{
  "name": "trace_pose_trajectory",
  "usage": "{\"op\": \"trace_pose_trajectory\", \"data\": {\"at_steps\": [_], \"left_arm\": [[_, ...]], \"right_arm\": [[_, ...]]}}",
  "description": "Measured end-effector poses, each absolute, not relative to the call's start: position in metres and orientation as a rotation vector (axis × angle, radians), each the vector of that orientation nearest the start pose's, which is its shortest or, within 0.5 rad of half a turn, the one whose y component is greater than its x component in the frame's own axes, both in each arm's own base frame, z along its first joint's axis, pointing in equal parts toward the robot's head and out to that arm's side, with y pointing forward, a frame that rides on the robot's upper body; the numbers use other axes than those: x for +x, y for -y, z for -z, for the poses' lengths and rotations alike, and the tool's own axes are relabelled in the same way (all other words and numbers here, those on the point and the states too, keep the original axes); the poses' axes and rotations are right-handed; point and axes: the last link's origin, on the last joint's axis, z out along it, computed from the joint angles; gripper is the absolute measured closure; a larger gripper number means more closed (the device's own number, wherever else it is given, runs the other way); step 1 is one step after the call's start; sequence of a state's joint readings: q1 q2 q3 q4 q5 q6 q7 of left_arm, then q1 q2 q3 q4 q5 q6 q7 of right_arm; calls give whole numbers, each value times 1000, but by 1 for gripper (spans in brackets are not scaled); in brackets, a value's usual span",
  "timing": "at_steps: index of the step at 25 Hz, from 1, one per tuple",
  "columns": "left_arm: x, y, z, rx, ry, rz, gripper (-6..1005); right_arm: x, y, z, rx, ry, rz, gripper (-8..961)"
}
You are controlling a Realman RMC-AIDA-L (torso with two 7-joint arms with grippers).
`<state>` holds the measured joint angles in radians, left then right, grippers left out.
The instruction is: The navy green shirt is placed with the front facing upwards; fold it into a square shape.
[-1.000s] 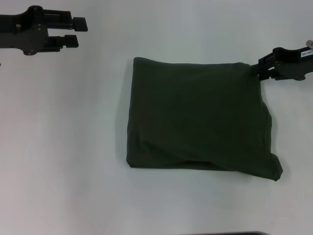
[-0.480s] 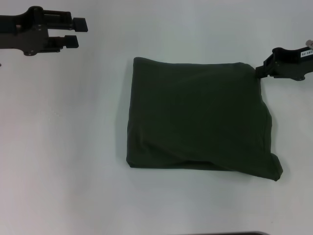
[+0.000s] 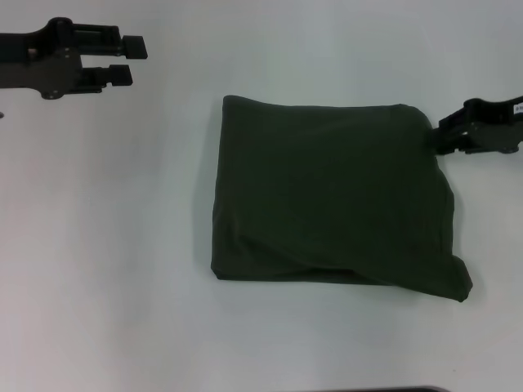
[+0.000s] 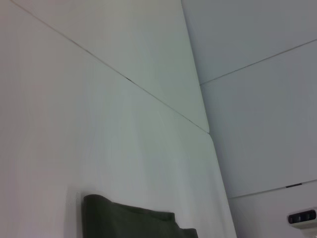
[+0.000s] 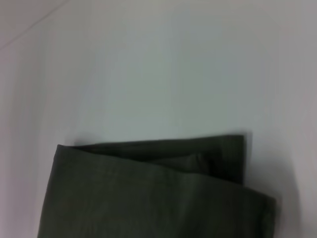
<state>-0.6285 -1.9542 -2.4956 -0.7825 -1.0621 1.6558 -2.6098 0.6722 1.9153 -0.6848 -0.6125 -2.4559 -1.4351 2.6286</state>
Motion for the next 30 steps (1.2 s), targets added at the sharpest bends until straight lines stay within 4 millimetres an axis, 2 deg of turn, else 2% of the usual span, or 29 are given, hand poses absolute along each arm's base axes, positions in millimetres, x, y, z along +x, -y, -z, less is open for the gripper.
{"op": "trace_pose_trajectory", "data": {"at_steps": [9,14,21,30], "left_arm": [[-241,-366,-70,-2265,1994,719,432],[-242,-366,-71,-2264,1996,723,432],[-239,-368,-70,-2276,1989,719,432],[-240,-367,-69,-2272,1993,720,432]], "right_arm": [[310,-361,-42,-2025,-2069,-158,552],[314,-359,-43,-2012,-2074,-162,438],[318,-362,-38,-1963,-2061,-205,437],[313,-369,-33,-1952,-2045,-251,437]]}}
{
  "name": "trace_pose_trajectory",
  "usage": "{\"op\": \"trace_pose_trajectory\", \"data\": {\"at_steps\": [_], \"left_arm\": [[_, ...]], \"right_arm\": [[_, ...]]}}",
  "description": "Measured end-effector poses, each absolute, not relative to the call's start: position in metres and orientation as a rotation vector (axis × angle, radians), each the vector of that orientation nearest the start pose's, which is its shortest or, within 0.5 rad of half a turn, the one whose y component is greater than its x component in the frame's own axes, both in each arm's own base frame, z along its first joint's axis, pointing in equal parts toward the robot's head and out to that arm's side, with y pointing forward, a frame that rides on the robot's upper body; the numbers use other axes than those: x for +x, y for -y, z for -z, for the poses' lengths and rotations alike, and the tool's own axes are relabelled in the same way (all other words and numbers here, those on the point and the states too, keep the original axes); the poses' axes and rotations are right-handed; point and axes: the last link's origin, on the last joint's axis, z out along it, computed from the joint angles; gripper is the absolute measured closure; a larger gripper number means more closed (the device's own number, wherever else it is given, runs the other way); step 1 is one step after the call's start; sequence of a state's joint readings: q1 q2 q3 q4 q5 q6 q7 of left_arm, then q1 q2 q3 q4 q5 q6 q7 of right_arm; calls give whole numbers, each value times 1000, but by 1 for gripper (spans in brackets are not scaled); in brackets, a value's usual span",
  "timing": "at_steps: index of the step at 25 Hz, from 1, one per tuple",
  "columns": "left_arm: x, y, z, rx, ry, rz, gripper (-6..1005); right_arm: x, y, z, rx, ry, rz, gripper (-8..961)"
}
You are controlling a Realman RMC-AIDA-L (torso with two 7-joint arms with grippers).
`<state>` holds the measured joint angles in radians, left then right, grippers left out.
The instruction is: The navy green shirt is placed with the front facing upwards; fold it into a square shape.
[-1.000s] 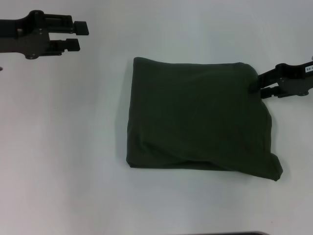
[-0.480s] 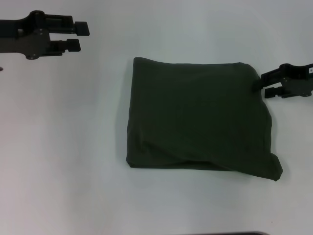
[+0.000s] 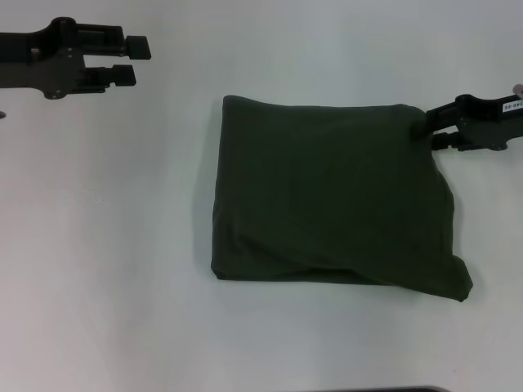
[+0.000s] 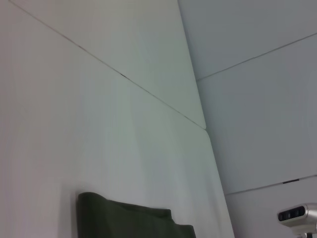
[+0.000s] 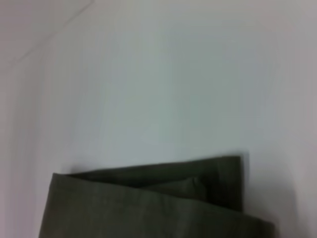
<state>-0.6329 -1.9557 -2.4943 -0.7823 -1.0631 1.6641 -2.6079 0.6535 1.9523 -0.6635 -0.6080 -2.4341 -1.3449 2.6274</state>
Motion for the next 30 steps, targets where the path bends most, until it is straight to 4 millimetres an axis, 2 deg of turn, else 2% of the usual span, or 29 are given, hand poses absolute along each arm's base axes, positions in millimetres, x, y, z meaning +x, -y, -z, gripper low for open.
{"op": "trace_pose_trajectory", "data": {"at_steps": [3,9,14,19,24,30], "left_arm": [[-240,-367,-70,-2270,1994,722,432],[-240,-367,-69,-2269,1990,718,432],[-239,-367,-69,-2278,1991,717,432],[-240,-367,-69,-2269,1992,717,432],[-241,-366,-69,-2268,1994,719,432],[-242,-366,-70,-2264,1996,724,432]], "right_arm": [[313,-370,-33,-1944,-2046,-270,438],[312,-369,-32,-1957,-2041,-265,601],[311,-369,-32,-1960,-2044,-265,836],[312,-369,-35,-1955,-2043,-270,954],[312,-369,-40,-1956,-2046,-269,954],[305,-374,-56,-1960,-2032,-360,953]]}}
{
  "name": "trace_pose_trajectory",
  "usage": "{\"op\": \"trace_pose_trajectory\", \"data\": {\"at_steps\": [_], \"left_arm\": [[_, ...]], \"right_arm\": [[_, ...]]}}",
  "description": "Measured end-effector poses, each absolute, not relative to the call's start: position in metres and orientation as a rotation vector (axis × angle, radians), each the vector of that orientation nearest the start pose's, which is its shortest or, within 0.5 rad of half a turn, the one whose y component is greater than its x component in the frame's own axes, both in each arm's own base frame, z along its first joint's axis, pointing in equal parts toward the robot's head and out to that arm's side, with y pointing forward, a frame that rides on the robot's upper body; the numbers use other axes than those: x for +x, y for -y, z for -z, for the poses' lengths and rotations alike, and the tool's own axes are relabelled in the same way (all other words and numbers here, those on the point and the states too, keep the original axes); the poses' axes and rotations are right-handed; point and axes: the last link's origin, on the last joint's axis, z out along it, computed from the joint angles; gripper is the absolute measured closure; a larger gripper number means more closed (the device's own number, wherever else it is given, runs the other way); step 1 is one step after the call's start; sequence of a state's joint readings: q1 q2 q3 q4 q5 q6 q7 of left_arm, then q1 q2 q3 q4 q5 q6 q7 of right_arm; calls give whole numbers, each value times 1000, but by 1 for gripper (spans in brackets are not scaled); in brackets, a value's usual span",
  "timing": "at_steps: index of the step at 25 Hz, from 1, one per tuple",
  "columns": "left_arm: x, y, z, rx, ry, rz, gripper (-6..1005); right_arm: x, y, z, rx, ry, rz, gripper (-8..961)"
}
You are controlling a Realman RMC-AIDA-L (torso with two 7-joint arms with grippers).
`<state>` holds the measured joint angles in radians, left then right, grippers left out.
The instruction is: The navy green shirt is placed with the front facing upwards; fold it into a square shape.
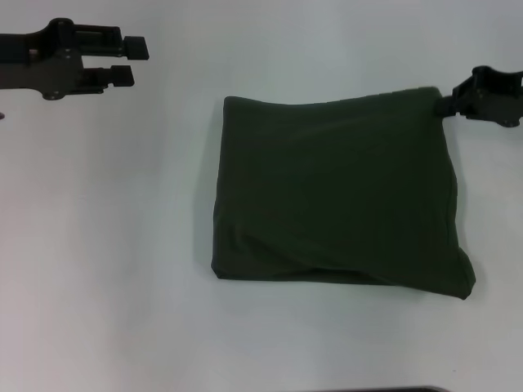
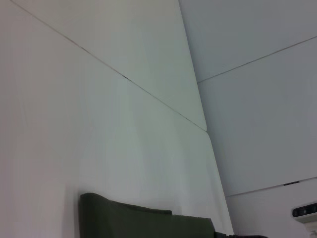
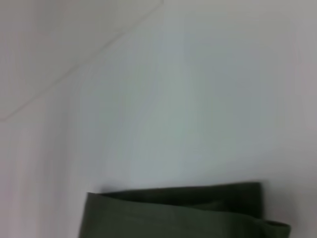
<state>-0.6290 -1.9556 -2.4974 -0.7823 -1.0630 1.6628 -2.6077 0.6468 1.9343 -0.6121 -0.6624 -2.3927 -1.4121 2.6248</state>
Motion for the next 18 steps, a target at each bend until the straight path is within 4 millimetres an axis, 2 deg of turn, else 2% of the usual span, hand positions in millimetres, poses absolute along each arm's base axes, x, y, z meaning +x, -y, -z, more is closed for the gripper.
{"op": "trace_pose_trajectory", "data": {"at_steps": [9,18], "left_arm": [[-242,-365,-70,-2267,1998,723,432],[-242,-365,-70,-2266,1998,723,432]], "right_arm": [[291,-385,-53,-2003,-1983,-392,953],[287,-394,-49,-2004,-1934,-367,954]]}}
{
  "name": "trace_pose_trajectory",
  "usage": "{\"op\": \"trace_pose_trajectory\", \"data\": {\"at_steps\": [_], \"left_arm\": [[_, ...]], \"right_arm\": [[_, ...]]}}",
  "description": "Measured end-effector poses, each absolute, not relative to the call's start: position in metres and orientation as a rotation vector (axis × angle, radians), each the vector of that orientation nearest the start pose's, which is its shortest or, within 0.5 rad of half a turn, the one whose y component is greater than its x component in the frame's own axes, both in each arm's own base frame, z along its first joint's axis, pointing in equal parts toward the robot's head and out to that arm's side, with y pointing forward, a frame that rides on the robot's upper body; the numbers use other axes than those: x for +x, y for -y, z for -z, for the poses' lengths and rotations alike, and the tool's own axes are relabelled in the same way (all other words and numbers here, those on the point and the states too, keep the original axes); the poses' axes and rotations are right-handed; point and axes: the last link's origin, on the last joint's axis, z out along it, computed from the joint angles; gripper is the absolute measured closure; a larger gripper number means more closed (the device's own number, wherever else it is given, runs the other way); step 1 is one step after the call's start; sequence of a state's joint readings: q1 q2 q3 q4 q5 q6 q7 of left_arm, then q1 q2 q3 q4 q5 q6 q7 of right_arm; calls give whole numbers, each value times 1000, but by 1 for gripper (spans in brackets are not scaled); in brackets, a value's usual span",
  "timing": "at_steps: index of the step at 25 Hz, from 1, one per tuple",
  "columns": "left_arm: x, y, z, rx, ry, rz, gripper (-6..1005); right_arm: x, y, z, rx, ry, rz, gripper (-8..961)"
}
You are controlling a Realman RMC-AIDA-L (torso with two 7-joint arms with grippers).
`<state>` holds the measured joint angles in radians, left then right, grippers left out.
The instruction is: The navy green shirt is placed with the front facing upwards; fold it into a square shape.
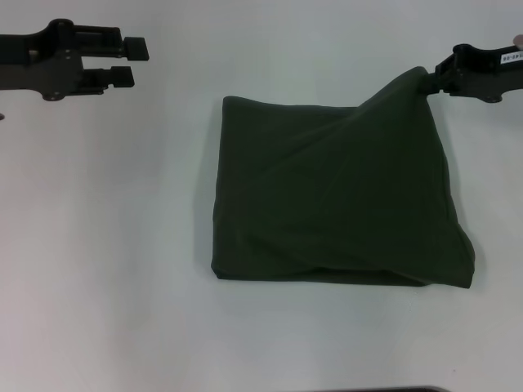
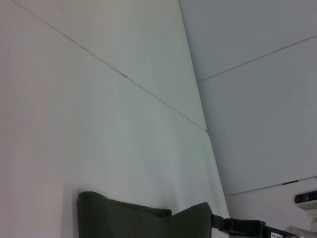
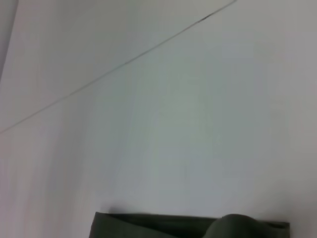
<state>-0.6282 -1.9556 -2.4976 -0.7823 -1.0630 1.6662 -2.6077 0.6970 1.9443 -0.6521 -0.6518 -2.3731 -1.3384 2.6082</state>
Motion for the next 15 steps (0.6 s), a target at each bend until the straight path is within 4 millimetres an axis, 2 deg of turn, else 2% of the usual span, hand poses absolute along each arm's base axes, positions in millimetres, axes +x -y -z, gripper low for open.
{"op": "trace_pose_trajectory", "data": {"at_steps": [7,15], "left_arm": [[-245,-363,-69,-2254,2012,728,432],[-246,-363,-70,-2251,2013,728,432]], "right_arm": [[283,-397,-39,-2023,-1919,-331,953],[285,-400,-40,-2004,-1905,-338,937]]}}
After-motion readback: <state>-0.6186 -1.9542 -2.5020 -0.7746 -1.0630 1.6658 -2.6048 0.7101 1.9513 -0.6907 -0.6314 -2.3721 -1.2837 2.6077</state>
